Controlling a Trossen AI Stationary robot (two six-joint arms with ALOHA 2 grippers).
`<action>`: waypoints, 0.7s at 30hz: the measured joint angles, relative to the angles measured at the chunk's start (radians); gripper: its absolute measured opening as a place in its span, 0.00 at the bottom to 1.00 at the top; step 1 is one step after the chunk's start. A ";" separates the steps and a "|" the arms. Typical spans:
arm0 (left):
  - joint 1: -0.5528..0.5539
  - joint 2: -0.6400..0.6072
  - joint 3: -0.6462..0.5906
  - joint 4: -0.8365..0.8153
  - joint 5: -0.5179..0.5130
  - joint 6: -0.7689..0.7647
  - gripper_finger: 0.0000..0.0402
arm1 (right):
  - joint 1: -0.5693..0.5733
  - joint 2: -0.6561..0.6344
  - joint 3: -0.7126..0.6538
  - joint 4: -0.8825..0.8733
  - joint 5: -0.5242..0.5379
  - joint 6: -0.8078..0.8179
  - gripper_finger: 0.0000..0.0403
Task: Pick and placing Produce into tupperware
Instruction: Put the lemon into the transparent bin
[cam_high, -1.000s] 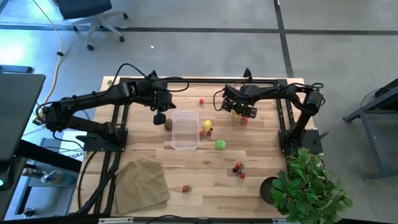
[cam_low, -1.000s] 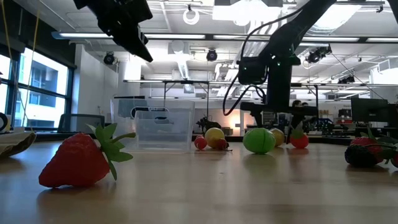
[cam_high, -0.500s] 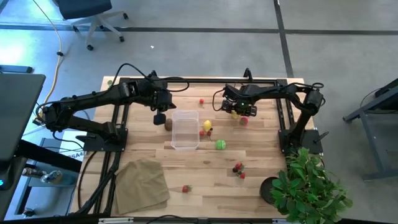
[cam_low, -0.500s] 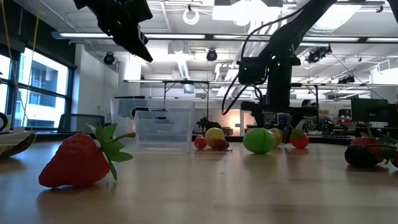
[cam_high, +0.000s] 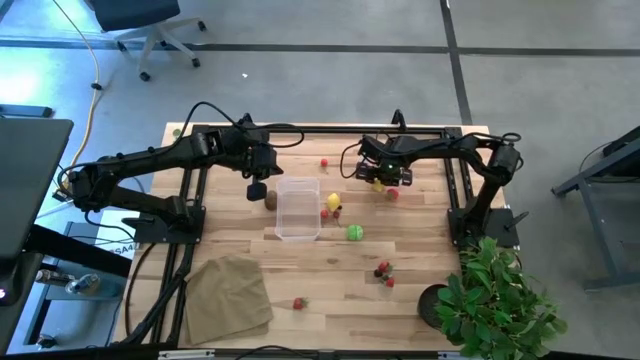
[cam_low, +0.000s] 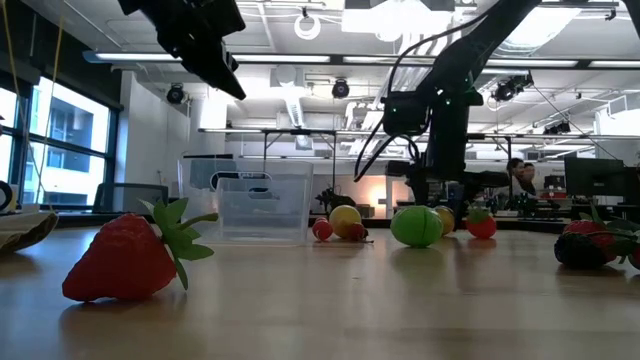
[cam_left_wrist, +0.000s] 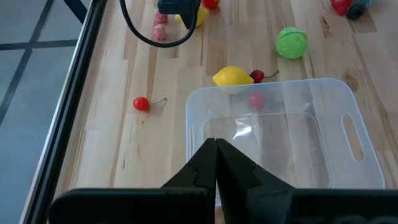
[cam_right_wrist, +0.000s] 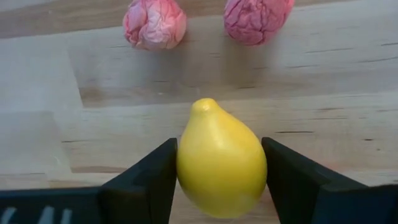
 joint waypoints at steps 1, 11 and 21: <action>0.000 0.000 0.000 0.000 0.000 0.000 0.00 | 0.000 0.000 0.000 0.000 0.000 -0.002 0.47; 0.000 0.000 0.000 0.000 0.000 0.000 0.00 | 0.003 0.001 0.000 0.014 -0.019 -0.047 0.48; 0.000 0.000 0.000 0.000 0.000 0.000 0.00 | 0.016 0.004 0.000 0.097 -0.017 -0.249 0.48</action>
